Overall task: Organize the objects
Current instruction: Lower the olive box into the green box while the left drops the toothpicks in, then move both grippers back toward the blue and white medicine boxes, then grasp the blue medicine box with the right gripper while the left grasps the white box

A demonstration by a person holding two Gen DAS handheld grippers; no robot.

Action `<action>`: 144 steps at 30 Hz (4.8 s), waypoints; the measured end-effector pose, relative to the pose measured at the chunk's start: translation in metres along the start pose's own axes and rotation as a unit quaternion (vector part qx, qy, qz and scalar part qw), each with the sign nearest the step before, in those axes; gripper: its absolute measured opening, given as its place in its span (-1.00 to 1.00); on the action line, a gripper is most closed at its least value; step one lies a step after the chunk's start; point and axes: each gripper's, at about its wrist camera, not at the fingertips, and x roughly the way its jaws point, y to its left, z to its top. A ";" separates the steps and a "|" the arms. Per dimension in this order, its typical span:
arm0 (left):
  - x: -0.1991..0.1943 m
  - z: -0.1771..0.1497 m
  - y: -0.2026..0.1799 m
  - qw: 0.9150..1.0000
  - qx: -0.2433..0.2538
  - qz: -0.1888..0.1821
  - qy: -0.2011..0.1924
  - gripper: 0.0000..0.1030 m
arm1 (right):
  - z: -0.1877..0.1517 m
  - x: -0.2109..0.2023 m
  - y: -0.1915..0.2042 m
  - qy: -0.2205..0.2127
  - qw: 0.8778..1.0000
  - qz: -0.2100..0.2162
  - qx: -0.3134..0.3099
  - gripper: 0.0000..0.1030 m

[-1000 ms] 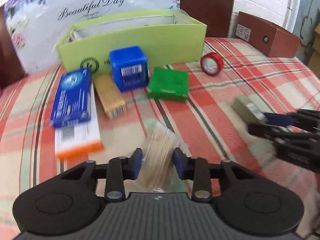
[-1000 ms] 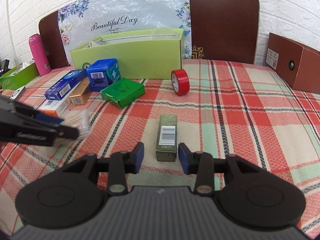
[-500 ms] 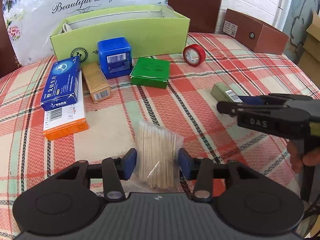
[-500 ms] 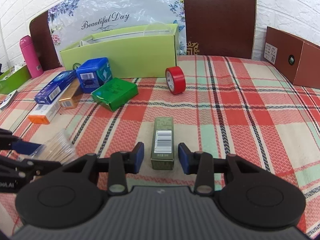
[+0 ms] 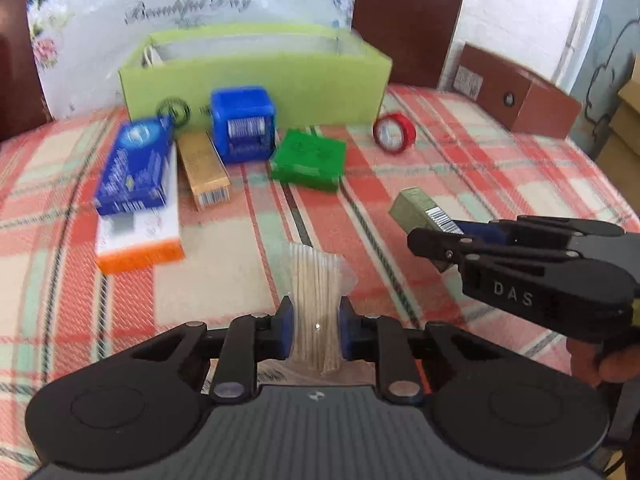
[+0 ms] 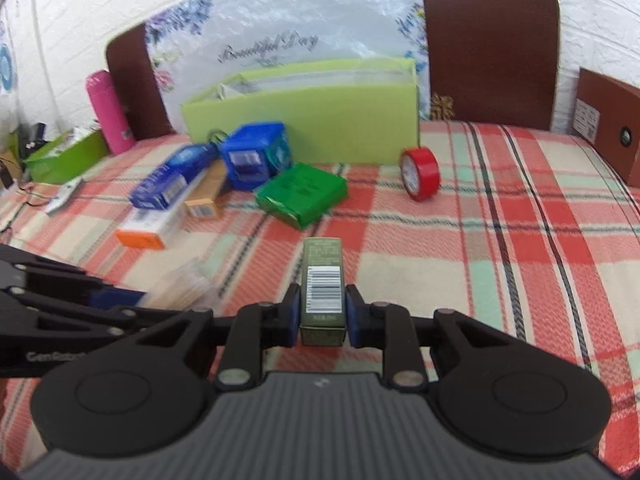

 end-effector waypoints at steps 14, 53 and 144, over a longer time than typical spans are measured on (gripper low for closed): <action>-0.058 0.121 0.033 0.985 -0.012 0.056 -0.162 -0.57 | 0.112 -0.008 0.023 -0.131 0.990 0.016 -0.054 -0.58; 0.028 0.170 0.089 0.978 -0.080 0.160 -0.105 0.63 | 0.131 0.088 0.003 -0.173 0.983 -0.015 -0.067 0.99; -0.048 -0.006 0.105 0.984 -0.134 0.099 -0.070 0.17 | 0.009 0.060 0.109 -0.024 0.991 0.067 -0.110 1.00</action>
